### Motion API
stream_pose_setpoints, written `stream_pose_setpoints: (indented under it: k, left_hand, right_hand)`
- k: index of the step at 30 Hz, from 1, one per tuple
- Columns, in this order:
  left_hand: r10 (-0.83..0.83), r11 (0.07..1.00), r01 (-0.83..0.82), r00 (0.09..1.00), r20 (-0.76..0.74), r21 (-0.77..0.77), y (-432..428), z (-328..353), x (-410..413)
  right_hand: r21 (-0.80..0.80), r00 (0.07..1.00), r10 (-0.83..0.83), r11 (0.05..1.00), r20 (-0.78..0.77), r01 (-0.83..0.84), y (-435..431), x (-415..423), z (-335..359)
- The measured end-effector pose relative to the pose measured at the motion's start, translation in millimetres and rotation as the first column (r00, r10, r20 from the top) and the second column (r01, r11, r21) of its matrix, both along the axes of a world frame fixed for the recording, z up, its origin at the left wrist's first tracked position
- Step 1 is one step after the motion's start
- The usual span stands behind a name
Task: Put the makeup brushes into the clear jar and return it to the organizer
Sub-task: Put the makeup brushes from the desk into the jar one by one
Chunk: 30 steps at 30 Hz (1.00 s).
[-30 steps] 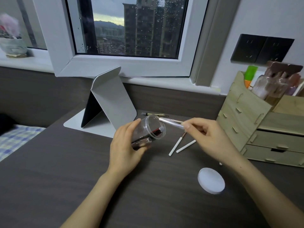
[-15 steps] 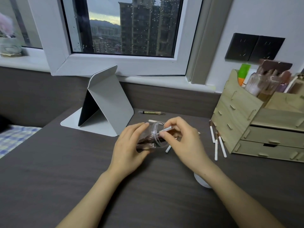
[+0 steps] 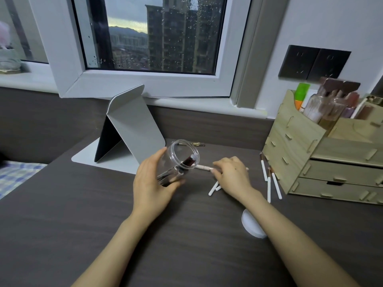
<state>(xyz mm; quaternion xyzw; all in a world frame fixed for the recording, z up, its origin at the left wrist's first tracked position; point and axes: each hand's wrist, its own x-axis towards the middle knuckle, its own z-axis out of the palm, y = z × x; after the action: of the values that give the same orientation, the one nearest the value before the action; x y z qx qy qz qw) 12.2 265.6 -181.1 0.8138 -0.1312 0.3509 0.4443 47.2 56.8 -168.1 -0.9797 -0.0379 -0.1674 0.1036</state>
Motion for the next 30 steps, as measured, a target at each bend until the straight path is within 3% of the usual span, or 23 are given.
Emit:
stream_pose_setpoints:
  k: [4,9,11,13,14,16,18,19,22,25,27,30]
  left_hand:
    - [0.02,0.999,-0.021,0.999,-0.028,-0.029,1,1,0]
    - [0.03,0.996,-0.032,0.999,-0.028,-0.077,4,2,2]
    - [0.033,0.996,-0.035,0.999,-0.026,-0.079,4,2,2]
    - [0.033,0.997,-0.035,0.999,-0.027,-0.075,4,2,2]
    - [0.033,0.997,-0.035,0.999,-0.026,-0.069,4,2,2]
    - [0.033,0.998,-0.033,0.999,-0.011,-0.051,4,1,2]
    - [0.03,0.999,-0.03,0.999,0.018,-0.023,4,1,3]
    - [0.027,1.0,-0.026,0.999,0.034,-0.005,4,1,2]
    - [-0.004,0.997,-0.004,0.994,0.108,0.073,4,1,3]
    - [-0.055,0.991,0.035,0.986,0.156,0.129,4,1,1]
    - [-0.106,0.982,0.075,0.979,0.176,0.173,3,1,-1]
    - [-0.183,0.957,0.134,0.967,0.177,0.256,-1,0,-3]
  right_hand:
    - [-0.259,0.997,-0.026,0.966,-0.072,0.006,8,25,-6]
    - [-0.279,0.997,-0.029,0.96,-0.072,0.007,11,38,-10]
    - [-0.092,0.998,-0.046,0.995,-0.035,0.043,9,33,-7]
    - [0.232,0.997,-0.078,0.97,0.028,0.069,4,25,2]
    - [0.416,0.996,-0.072,0.908,0.056,0.042,0,19,8]
    - [0.736,0.995,-0.013,0.673,0.102,-0.067,-6,4,24]
    - [0.86,0.991,0.04,0.492,0.129,-0.132,-13,-18,41]
    - [0.864,0.987,0.065,0.478,0.147,-0.16,-18,-29,49]
    - [0.729,0.962,0.183,0.627,0.203,-0.273,-29,-68,70]
    - [0.449,0.94,0.271,0.827,0.207,-0.337,-21,-92,80]
    - [0.39,0.932,0.287,0.85,0.221,-0.354,-8,-94,78]
    - [0.438,0.928,0.291,0.821,0.234,-0.367,13,-86,67]
